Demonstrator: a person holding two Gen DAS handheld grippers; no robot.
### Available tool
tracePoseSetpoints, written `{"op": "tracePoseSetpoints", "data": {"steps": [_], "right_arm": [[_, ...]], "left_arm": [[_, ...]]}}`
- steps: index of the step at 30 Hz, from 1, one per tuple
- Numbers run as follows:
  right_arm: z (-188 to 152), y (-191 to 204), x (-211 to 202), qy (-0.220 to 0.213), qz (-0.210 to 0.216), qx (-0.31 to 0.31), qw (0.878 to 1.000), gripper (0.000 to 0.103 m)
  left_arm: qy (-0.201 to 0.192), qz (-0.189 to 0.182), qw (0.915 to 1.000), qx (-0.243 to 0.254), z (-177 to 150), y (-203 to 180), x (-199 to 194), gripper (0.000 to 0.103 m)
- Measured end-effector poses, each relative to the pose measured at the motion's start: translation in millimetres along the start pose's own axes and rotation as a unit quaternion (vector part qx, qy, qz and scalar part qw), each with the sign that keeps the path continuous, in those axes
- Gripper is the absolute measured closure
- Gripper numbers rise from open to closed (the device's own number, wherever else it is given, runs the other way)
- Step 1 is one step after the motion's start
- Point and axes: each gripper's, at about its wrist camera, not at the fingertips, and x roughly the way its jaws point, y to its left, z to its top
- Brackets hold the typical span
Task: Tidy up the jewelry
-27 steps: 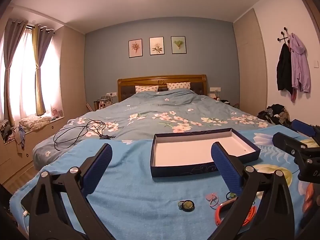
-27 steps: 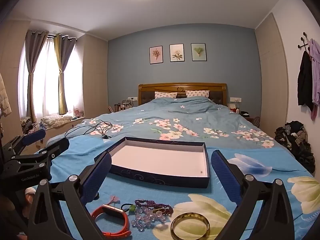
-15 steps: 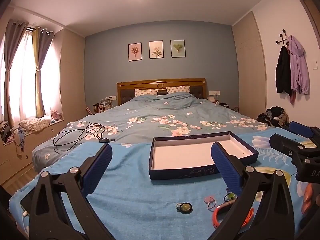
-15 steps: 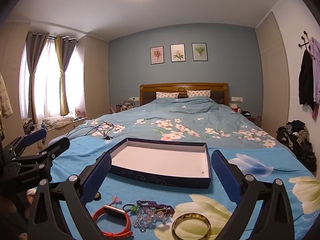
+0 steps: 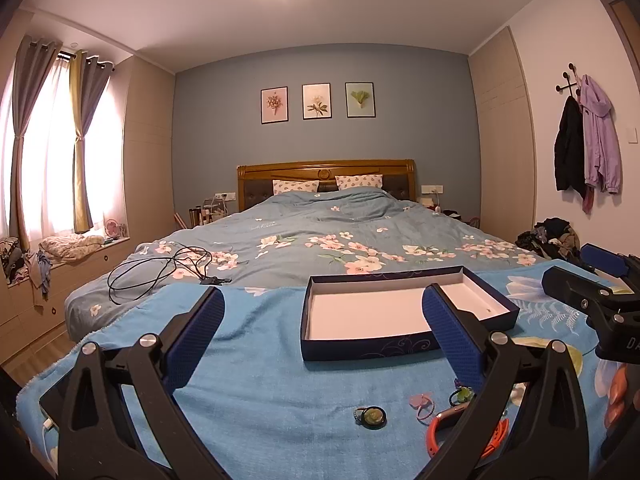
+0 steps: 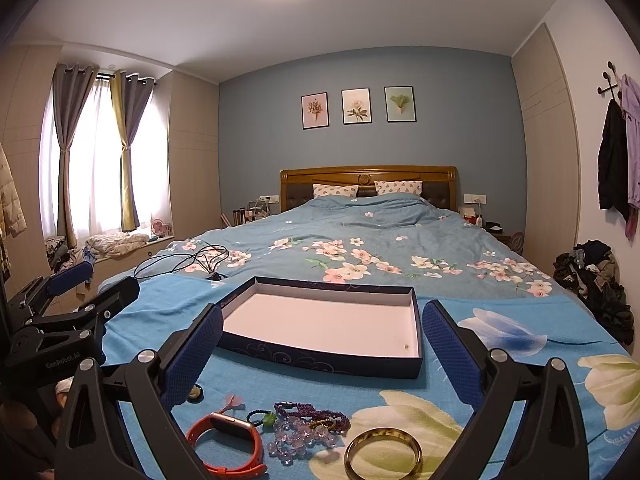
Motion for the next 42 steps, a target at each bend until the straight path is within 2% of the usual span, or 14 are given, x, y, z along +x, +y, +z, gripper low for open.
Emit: {"op": "tracePoseSetpoints", "data": {"steps": [42], "right_arm": [[5.2,-0.1,-1.0,0.011,-0.001,0.008,1.000,0.007]], "left_arm": [[0.000,0.001,1.0000,0.000,-0.2,-0.7,-2.0,0.006]]}}
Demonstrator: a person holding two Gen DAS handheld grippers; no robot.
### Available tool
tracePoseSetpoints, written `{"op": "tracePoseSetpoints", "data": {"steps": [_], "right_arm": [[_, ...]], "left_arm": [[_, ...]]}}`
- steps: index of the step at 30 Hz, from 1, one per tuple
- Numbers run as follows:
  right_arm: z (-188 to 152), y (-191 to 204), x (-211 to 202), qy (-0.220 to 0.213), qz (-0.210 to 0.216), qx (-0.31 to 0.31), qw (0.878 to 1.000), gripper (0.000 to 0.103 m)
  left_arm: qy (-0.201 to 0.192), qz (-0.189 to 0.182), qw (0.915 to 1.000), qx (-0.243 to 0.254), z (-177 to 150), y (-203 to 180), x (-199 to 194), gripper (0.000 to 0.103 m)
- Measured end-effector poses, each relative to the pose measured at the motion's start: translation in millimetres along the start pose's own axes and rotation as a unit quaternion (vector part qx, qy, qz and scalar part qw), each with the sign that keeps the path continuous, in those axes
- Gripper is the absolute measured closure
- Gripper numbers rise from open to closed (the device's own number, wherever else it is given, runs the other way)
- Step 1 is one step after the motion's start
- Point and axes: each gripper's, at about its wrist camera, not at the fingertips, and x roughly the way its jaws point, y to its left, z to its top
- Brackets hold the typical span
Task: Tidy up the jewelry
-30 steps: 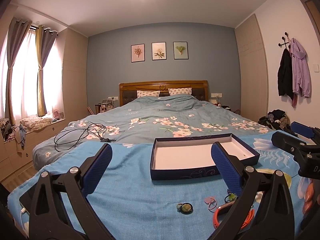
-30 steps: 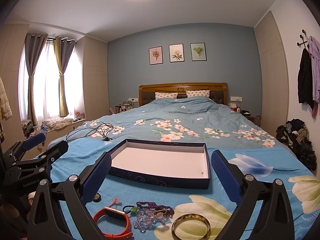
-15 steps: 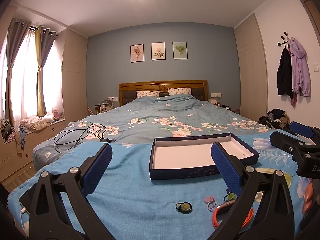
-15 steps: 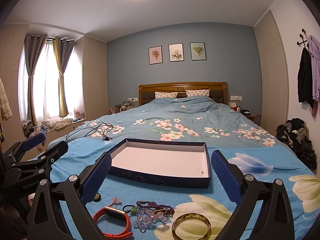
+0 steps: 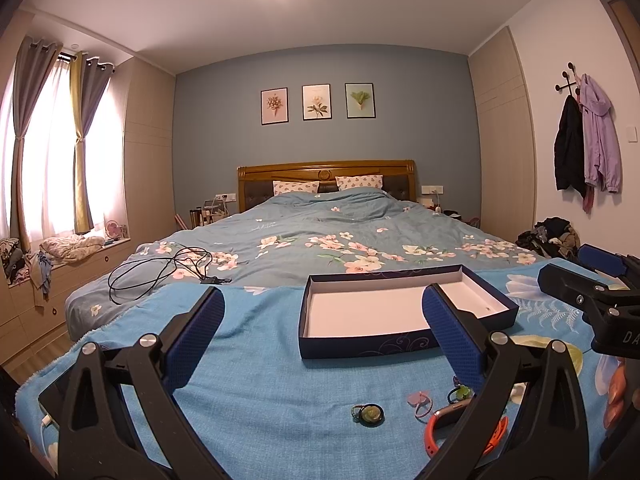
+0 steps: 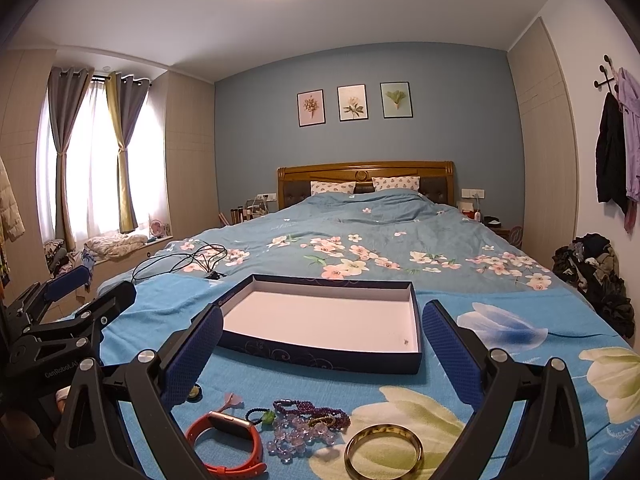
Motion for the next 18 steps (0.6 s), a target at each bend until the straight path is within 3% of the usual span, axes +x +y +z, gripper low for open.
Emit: {"op": "tracePoseSetpoints", "data": {"steps": [18], "right_arm": [[0.7,-1.7,1.9,0.002,0.002,0.003,1.000,0.007]], "left_arm": [[0.002,-0.002,1.0000,0.000,-2.1,-0.8,0.4,0.006]]}}
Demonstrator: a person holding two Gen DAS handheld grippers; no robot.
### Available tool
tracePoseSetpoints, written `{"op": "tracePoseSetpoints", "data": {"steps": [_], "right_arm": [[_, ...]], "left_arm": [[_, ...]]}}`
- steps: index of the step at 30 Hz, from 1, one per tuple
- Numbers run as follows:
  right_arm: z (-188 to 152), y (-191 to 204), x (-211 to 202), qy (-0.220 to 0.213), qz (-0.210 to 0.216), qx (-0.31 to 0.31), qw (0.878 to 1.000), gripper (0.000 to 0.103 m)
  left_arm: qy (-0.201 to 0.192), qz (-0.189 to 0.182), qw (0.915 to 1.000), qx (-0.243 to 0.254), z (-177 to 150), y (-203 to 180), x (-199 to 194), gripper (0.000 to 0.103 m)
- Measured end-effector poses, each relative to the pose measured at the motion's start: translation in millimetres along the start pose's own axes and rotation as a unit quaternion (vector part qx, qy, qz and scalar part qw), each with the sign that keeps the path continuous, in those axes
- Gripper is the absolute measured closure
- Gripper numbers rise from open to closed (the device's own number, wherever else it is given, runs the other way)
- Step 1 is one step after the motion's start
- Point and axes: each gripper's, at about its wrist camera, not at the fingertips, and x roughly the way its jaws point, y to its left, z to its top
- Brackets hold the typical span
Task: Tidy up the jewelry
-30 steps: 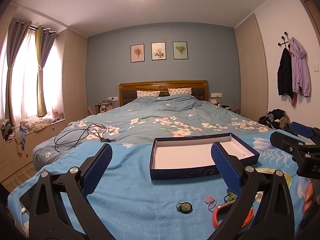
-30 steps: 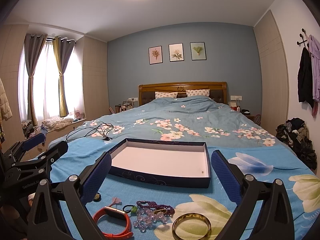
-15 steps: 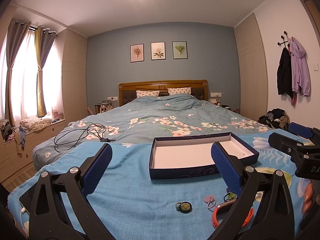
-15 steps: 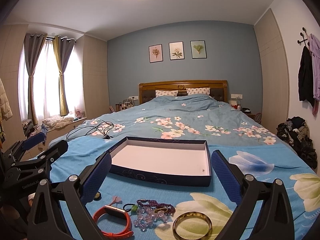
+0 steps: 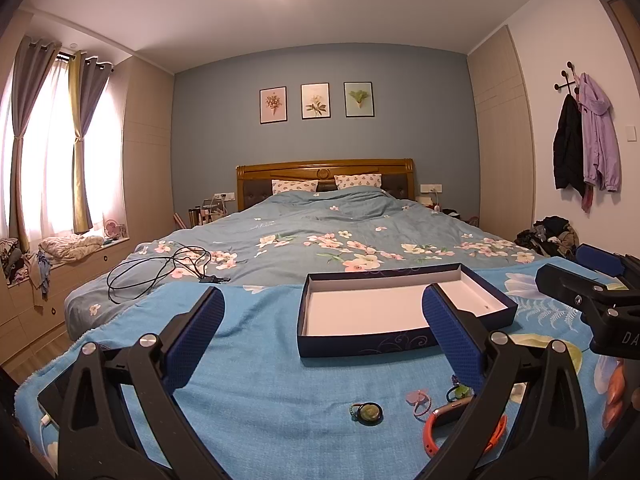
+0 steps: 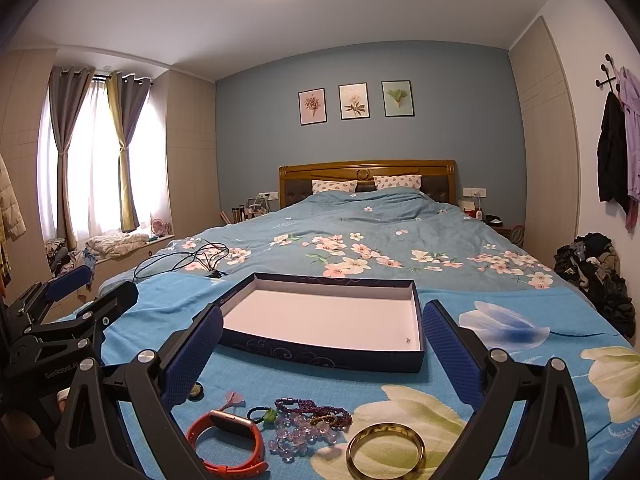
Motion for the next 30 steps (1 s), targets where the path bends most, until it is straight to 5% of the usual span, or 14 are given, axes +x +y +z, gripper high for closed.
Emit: {"op": "tracePoseSetpoints", "data": {"steps": [30], "right_arm": [[-3.1,2.8,0.3,0.004,0.002,0.001,1.000,0.007]], "left_arm": [[0.007,-0.003,1.0000,0.001,-3.5,0.9,4.9,0.006]]}}
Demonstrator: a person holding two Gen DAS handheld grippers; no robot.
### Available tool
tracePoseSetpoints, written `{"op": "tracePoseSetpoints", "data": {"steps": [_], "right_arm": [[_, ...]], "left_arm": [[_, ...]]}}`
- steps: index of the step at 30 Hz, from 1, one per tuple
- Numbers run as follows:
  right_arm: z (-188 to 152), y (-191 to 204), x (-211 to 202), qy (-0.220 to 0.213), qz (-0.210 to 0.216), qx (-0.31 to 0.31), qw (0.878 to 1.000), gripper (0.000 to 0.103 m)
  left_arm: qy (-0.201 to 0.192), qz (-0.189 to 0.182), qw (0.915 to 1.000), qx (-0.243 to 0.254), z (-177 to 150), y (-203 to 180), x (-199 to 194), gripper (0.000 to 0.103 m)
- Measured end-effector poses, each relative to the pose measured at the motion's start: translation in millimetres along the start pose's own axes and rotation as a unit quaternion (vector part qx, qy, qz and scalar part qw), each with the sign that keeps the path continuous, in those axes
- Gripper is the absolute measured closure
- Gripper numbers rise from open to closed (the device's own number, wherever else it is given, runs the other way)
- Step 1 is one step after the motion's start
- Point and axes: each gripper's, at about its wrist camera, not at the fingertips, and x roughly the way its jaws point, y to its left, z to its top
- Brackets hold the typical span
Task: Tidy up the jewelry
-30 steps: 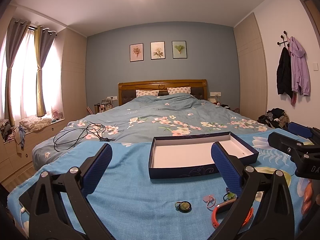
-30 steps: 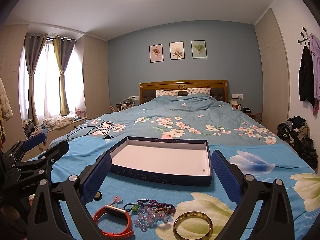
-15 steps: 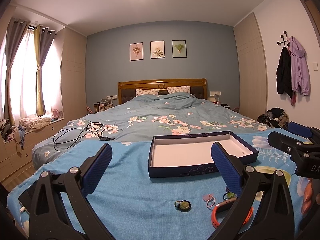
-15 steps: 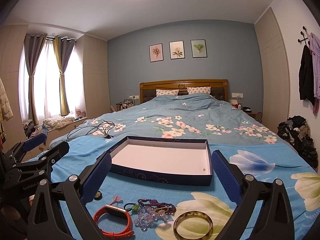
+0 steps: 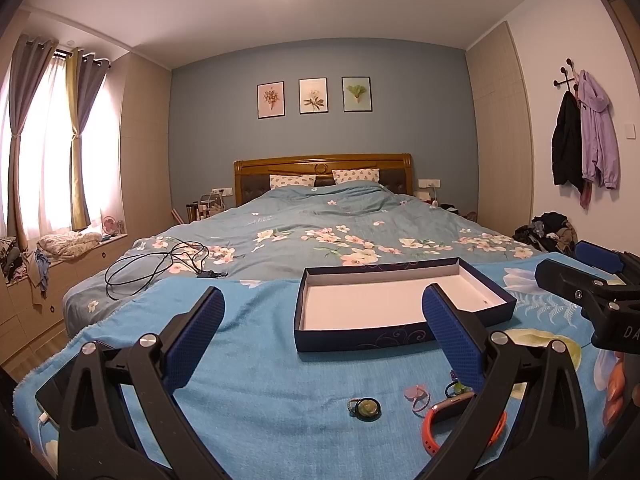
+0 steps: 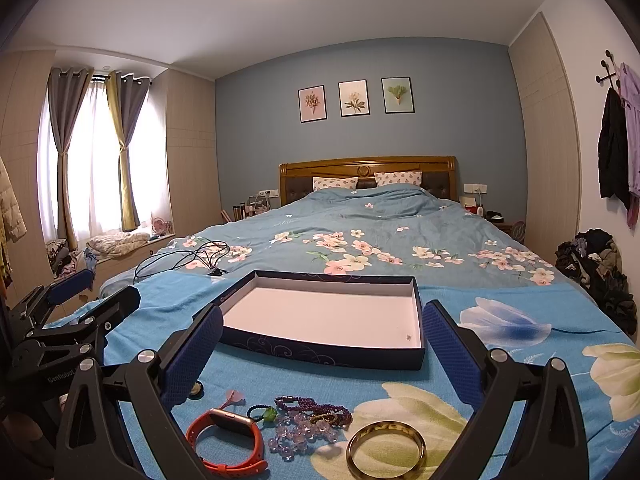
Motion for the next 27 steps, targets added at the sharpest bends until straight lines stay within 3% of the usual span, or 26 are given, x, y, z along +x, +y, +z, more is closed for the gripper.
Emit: {"op": "tracePoseSetpoints", "data": {"steps": [8,10,15,20,27], "right_arm": [[0,-4,0,0.011,-0.003,-0.003,1.000,0.007],[0,-9,2,0.023,-0.004,-0.009,1.000,0.007],[-7,-33,15,0.102,-0.006,-0.004,0.995,0.007],[-23,-53,23,0.162,-0.001,0.005,0.987,0.008],[-45,-66,33,0.242,0.006,-0.002,0.970,0.028]], "left_arm": [[0.013,-0.012,0.9998,0.003,-4,0,6,0.006],[0.028,-0.029,0.9992,0.007,-4,-1,10,0.006],[0.076,-0.080,0.9938,0.019,-13,-5,21,0.006],[0.156,-0.139,0.9771,0.039,-27,-15,43,0.006],[0.220,-0.178,0.9562,0.075,-45,-37,60,0.014]]}}
